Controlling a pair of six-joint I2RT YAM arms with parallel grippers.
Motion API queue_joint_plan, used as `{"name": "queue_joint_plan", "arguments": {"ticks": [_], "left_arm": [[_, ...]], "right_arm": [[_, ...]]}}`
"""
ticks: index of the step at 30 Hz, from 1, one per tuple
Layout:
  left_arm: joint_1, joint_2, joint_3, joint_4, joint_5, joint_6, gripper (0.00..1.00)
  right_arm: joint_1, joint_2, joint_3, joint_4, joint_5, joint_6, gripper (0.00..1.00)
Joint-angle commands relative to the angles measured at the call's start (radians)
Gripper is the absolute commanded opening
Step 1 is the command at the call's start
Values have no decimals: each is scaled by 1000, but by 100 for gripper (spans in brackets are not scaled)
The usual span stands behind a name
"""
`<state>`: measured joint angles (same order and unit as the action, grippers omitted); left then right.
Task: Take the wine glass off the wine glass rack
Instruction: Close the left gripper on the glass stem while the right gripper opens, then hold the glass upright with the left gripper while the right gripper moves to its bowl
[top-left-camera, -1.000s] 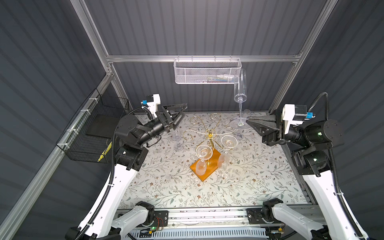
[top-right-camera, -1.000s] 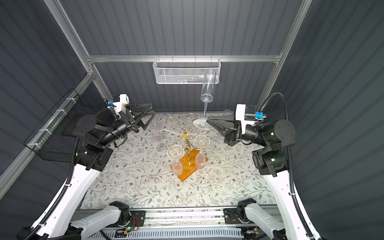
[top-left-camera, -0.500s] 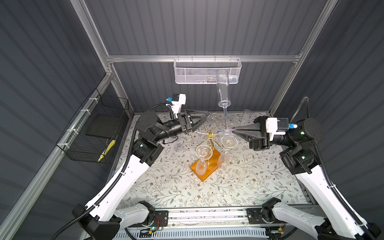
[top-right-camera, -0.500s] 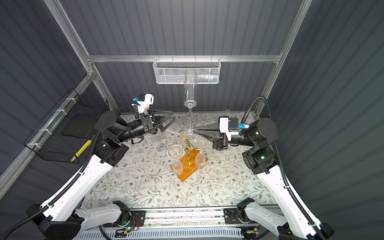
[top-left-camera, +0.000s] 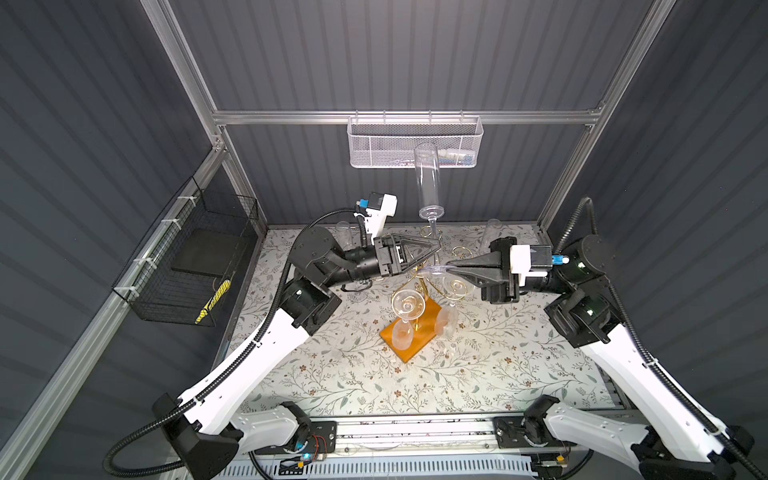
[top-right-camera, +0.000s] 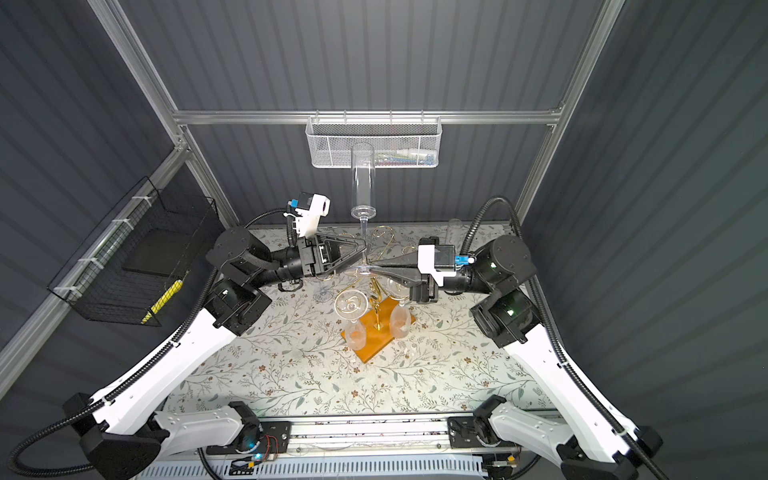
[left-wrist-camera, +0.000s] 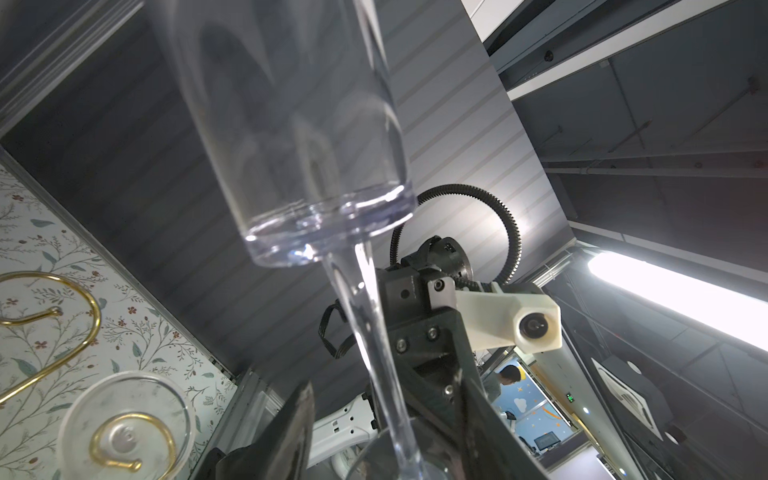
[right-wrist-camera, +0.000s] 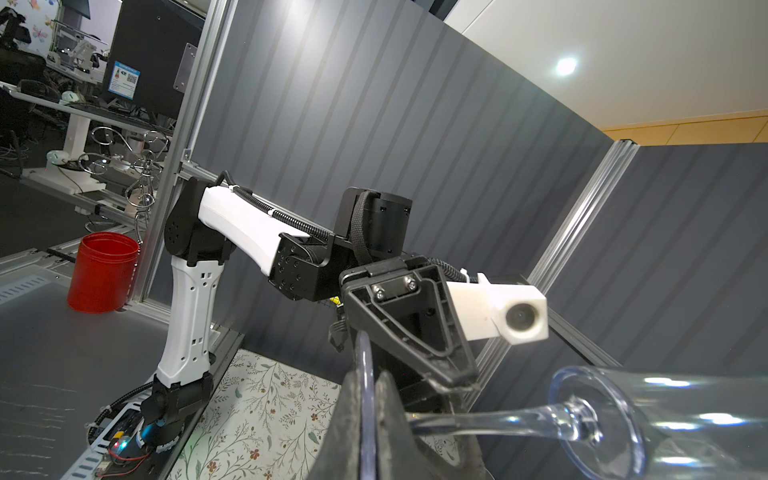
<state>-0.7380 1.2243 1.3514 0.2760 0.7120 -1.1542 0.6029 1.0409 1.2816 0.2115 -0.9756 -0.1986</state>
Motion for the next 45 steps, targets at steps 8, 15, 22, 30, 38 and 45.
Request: {"name": "queue_joint_plan", "arguments": {"ticks": [8, 15, 22, 30, 38, 45], "left_arm": [[-8, 17, 13, 73, 16, -55, 32], [-8, 16, 8, 72, 12, -73, 19], [-14, 21, 11, 88, 9, -85, 9], [-15, -31, 8, -30, -51, 55, 0], [-14, -73, 53, -276, -192, 346, 0], [-15, -74, 153, -484, -356, 676, 0]], "right_arm": [[27, -17, -4, -45, 31, -122, 0], [38, -28, -12, -75, 43, -177, 0], [40, -36, -15, -84, 63, -194, 4], [42, -118, -81, -24, 197, -109, 99], [42, -202, -91, -44, 671, 165, 99], [41, -177, 44, -270, 881, 296, 99]]}}
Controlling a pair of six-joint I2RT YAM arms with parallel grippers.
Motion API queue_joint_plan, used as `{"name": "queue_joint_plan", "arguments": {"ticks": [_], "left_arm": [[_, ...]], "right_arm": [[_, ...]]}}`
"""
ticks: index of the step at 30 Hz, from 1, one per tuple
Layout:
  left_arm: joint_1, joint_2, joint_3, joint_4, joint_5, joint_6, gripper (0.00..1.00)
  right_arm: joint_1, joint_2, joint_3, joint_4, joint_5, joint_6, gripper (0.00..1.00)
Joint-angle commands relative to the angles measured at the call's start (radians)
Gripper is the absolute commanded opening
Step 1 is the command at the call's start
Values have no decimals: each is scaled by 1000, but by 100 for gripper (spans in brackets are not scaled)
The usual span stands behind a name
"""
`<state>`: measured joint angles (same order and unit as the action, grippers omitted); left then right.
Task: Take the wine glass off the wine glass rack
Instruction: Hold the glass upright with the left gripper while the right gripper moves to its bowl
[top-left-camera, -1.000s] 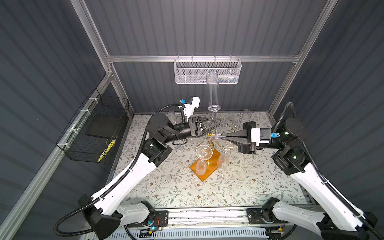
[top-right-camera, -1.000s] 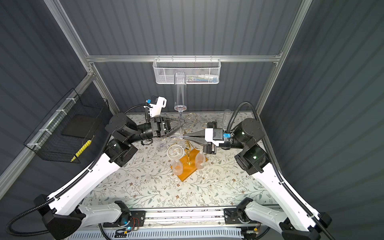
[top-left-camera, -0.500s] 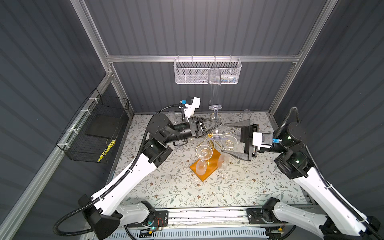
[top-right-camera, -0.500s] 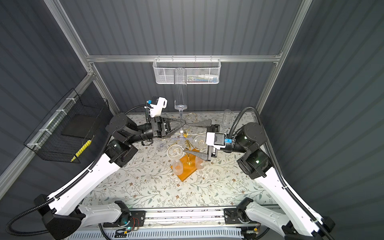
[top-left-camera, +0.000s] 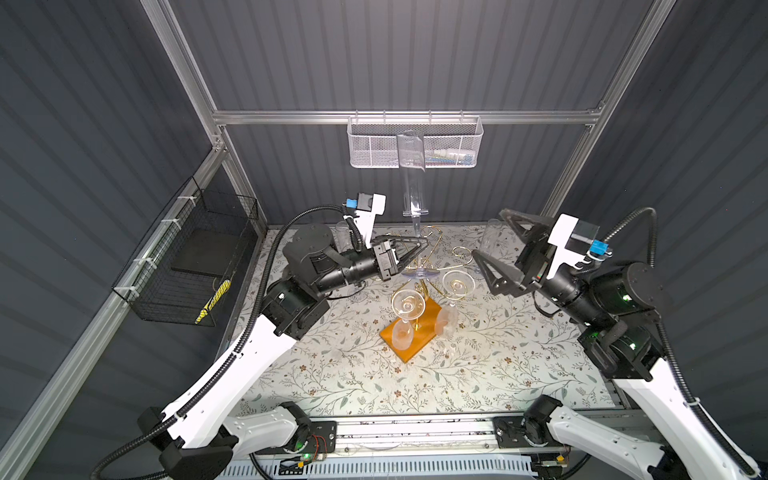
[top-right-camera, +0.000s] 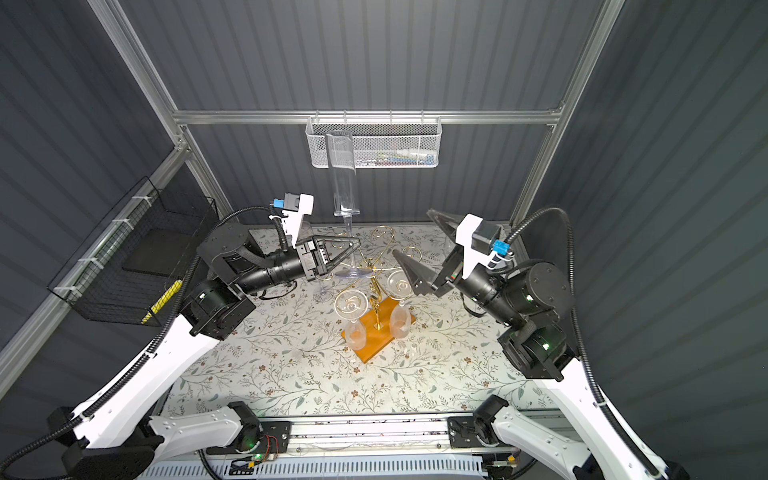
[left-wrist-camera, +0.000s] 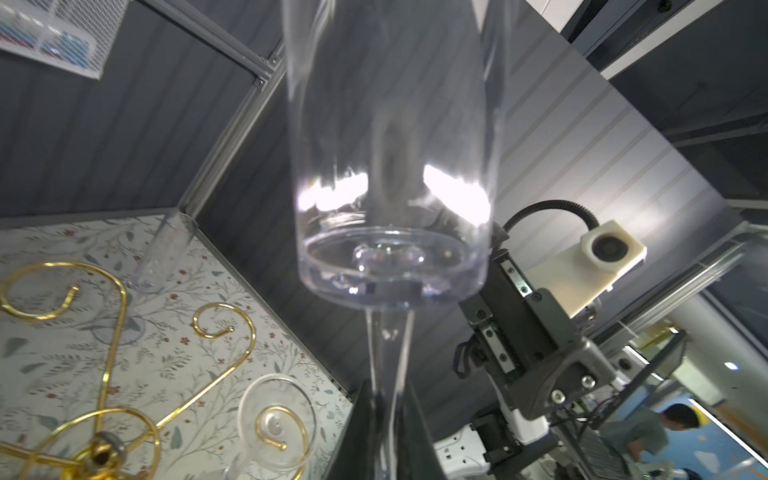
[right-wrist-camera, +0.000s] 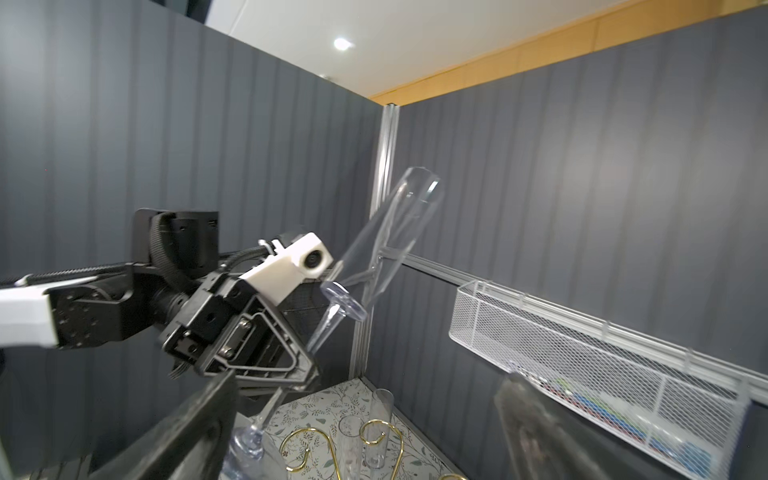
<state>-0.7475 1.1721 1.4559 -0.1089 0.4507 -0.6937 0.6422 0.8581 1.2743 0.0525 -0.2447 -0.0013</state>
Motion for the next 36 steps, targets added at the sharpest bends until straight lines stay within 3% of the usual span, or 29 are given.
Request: {"name": "queue_joint_plan", "arguments": {"ticks": [1, 9, 14, 19, 27, 32, 36], "left_arm": [[-5, -21, 56, -118, -112, 250, 0], [-5, 7, 96, -186, -250, 499, 0], [-5, 31, 110, -204, -270, 603, 0], [-5, 54, 109, -206, -274, 675, 0], [-4, 77, 98, -178, -268, 764, 0], [-6, 78, 86, -170, -252, 783, 0], [-6, 68, 47, -131, -229, 777, 0]], "right_arm": [[2, 16, 81, -154, 158, 110, 99], [1, 117, 253, -383, 149, 197, 99], [2, 114, 218, -319, 110, 217, 99], [2, 155, 248, -314, 3, 220, 99], [1, 254, 338, -294, -28, 299, 99], [-6, 338, 401, -265, -133, 356, 99], [-7, 370, 403, -183, -129, 395, 98]]}}
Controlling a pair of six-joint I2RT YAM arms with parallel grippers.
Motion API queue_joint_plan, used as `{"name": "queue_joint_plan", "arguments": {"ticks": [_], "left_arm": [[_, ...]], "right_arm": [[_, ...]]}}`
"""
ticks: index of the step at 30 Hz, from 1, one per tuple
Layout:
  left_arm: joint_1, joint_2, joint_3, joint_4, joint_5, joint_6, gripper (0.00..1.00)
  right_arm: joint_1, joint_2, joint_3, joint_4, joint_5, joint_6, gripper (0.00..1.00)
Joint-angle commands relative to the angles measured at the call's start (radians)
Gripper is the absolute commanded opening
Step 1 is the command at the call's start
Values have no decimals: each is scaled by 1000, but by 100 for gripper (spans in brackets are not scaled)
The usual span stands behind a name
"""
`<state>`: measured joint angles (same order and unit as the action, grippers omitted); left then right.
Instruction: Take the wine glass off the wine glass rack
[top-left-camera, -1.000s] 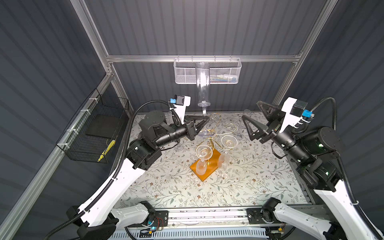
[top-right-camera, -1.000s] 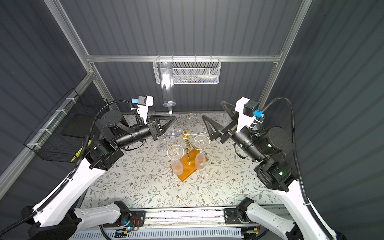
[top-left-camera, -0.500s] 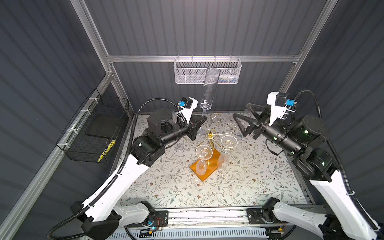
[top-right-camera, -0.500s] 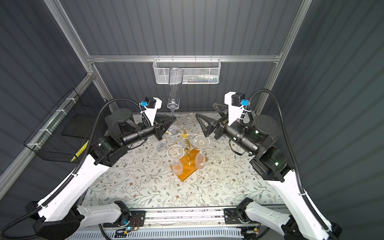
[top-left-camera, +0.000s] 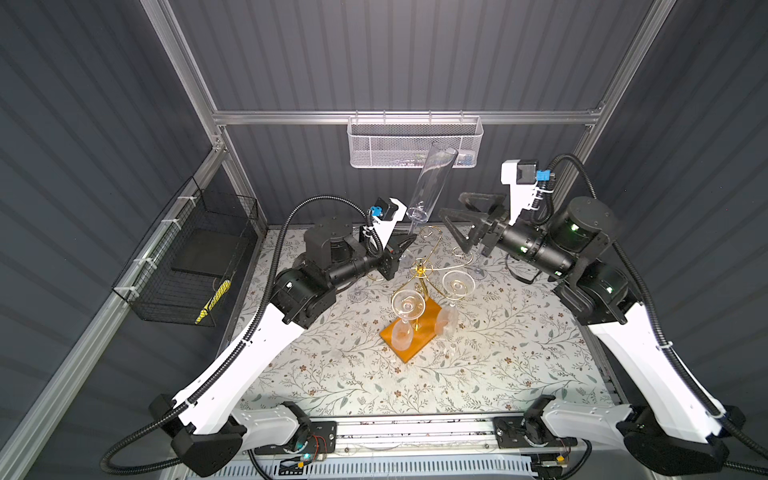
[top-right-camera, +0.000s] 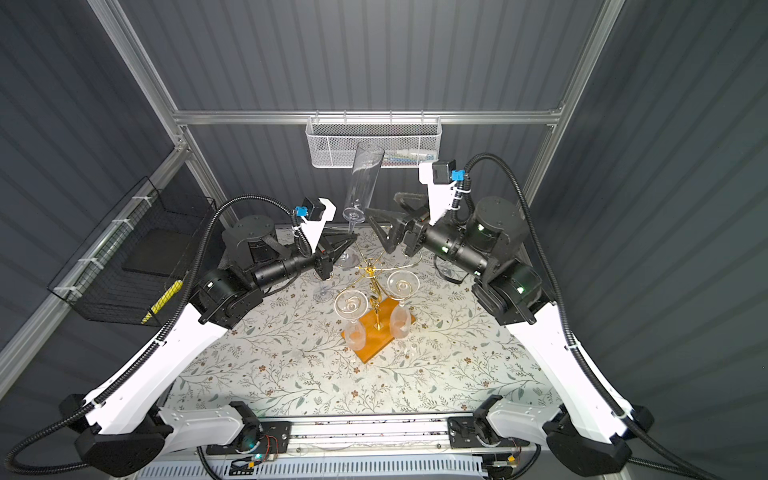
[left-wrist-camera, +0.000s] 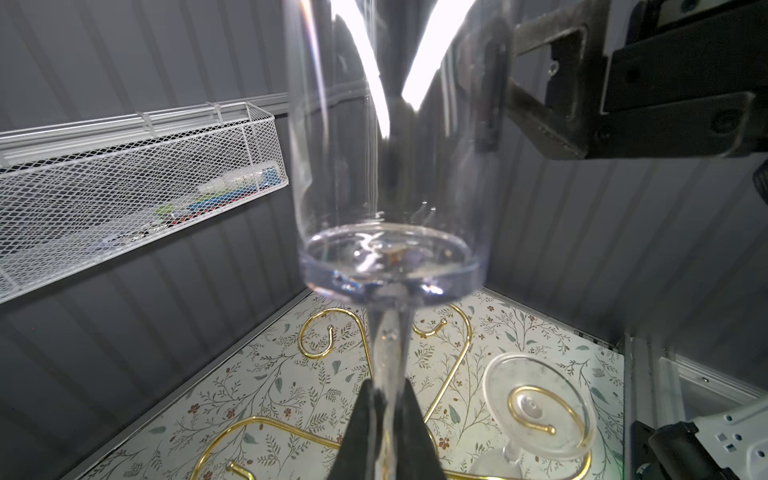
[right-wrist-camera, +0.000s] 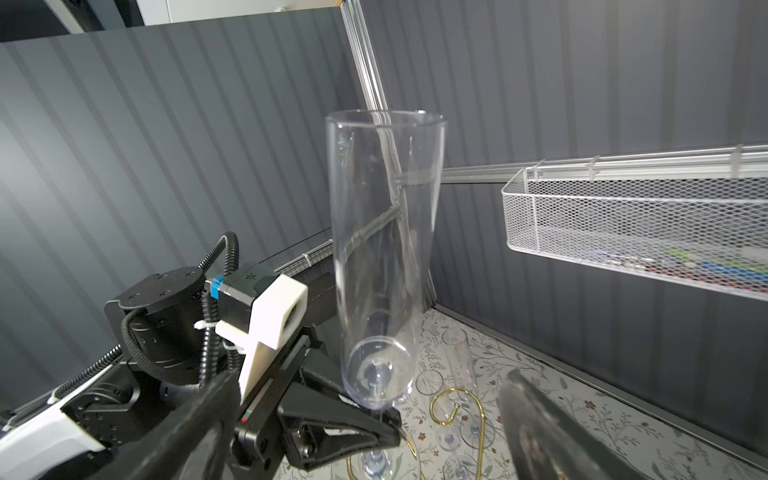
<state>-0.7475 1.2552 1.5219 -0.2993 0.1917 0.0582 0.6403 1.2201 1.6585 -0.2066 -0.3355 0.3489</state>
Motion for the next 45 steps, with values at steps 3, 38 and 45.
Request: {"name": "queue_joint_plan", "arguments": {"ticks": [3, 38, 45], "left_arm": [[-6, -12, -17, 51, 42, 31, 0], [-9, -26, -35, 48, 52, 80, 0], [-10, -47, -39, 61, 56, 69, 45]], "right_arm": [[-4, 33, 37, 113, -28, 51, 97], [-12, 165, 72, 257, -59, 95, 39], [-19, 137, 79, 245, -63, 37, 37]]}}
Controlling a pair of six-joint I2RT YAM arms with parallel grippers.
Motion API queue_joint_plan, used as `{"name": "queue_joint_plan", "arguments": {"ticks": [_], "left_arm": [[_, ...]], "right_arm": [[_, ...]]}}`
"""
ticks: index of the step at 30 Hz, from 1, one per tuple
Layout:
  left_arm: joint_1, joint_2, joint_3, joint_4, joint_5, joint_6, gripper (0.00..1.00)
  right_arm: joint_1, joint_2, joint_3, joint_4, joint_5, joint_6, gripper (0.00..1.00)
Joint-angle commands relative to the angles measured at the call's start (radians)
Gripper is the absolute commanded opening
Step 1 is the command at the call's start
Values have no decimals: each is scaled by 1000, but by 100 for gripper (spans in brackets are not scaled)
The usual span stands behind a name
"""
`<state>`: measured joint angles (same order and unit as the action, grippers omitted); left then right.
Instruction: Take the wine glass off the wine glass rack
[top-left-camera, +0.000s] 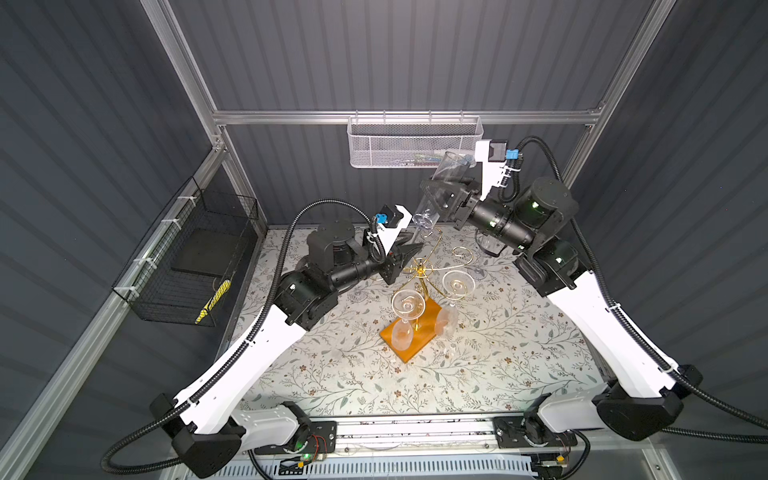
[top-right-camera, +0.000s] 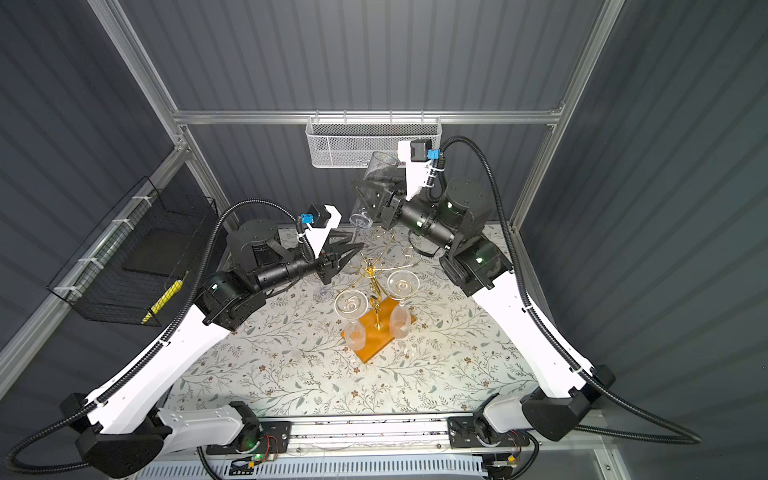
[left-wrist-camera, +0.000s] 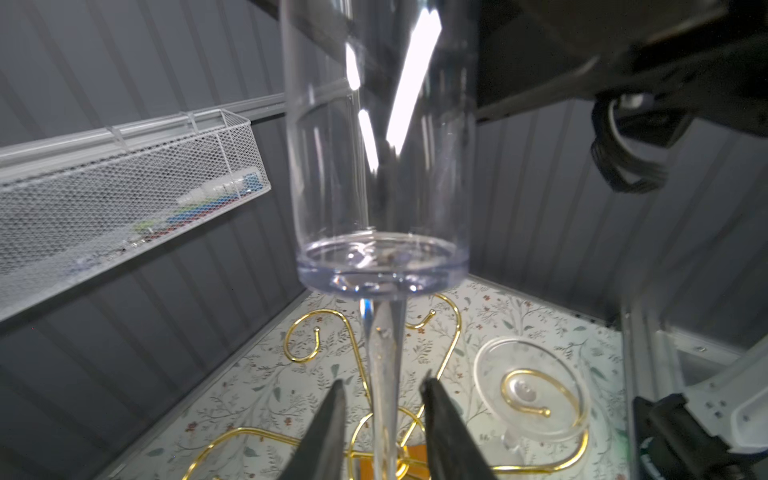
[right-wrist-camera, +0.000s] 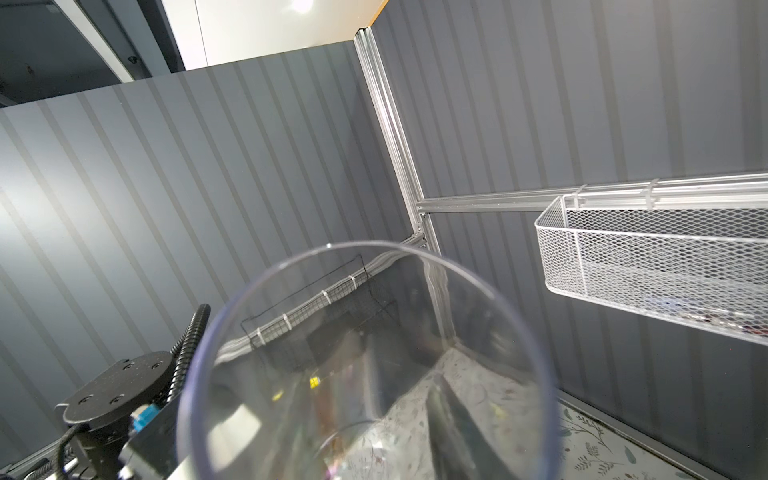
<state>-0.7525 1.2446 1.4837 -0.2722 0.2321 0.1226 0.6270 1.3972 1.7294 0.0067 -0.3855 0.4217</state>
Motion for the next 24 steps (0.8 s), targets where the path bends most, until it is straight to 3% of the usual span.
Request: {"name": "queue_joint_plan", "arguments": {"ticks": [1, 5, 12, 16, 24], "left_arm": [[-5, -45, -2, 34, 22, 4, 48], [-4, -94, -17, 28, 52, -13, 58], [-5, -203, -48, 9, 62, -72, 63], [-5, -295, -111, -22, -12, -84, 65], [-5, -434, -194, -89, -126, -105, 66]], "right_arm": [[-11, -49, 10, 29, -17, -51, 37], [-34, -94, 13, -1, -15, -106, 37], [-105, -171, 43, -125, 11, -218, 36], [-157, -228, 45, -217, 39, -295, 36], [-209, -412, -113, -309, 226, -425, 36]]}}
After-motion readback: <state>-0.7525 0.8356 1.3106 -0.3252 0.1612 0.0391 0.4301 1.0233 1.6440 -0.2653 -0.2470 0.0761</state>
